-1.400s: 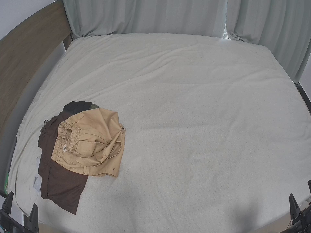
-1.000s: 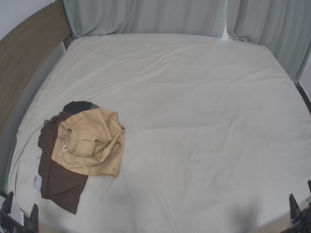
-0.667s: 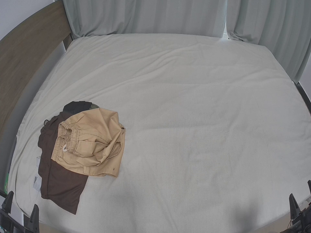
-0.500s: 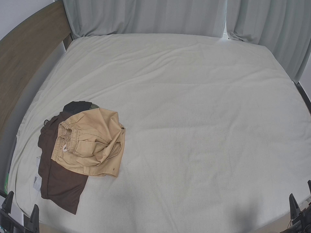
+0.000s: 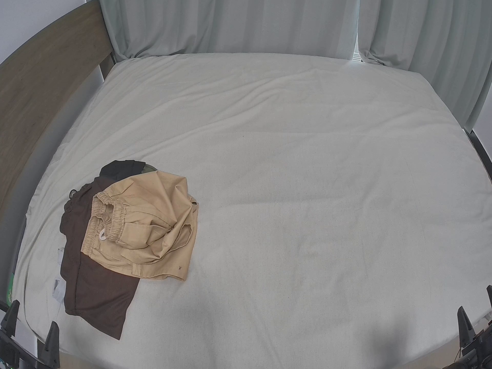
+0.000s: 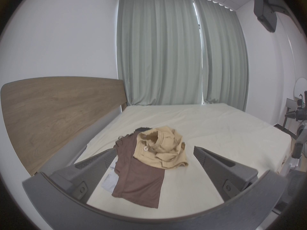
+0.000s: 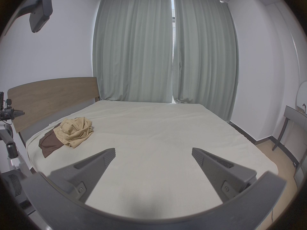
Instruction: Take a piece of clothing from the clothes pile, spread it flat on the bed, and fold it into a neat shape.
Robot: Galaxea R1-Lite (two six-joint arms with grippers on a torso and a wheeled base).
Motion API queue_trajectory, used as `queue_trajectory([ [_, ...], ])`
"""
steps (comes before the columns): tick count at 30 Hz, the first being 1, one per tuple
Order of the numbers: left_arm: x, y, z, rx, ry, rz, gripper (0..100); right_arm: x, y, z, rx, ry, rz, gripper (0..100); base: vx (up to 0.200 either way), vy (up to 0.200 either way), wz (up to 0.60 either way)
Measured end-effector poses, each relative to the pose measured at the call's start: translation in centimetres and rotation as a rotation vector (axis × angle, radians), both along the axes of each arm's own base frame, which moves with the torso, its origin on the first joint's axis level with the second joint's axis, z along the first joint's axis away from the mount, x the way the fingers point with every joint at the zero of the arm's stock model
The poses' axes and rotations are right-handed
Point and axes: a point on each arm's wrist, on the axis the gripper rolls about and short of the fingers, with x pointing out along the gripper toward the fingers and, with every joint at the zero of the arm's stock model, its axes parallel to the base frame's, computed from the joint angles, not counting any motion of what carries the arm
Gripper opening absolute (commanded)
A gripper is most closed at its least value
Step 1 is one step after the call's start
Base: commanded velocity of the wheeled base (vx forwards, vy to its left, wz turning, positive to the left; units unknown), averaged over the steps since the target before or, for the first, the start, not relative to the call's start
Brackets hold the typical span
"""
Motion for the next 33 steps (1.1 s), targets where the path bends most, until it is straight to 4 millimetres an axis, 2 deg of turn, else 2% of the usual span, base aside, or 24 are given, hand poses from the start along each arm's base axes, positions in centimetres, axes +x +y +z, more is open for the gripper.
queue_trajectory([
  [2, -0.2, 0.0, 0.8, -0.007, -0.046, -0.002, 100, 0.0, 0.0, 0.0, 0.0, 0.0, 0.0, 100, 0.0, 0.0, 0.0],
  [7, -1.2, -0.1, 4.9, -0.052, -0.198, -0.028, 100, 0.0, 0.0, 0.0, 0.001, 0.0, 0.0, 100, 0.0, 0.0, 0.0],
  [10, -1.6, -0.1, 6.8, -0.072, -0.235, -0.051, 100, 0.0, 0.0, 0.0, 0.002, 0.0, 0.0, 100, 0.0, 0.0, 0.0],
  [20, -0.2, -0.2, 8.3, -0.103, -0.155, -0.096, 100, 0.0, 0.0, 0.0, 0.003, -0.001, 0.0, 100, 0.0, 0.0, 0.0],
  [33, 3.5, -0.6, 10.5, -0.204, 0.034, -0.283, 100, 0.0, 0.0, 0.0, 0.005, -0.001, 0.0, 100, 0.0, 0.0, 0.0],
])
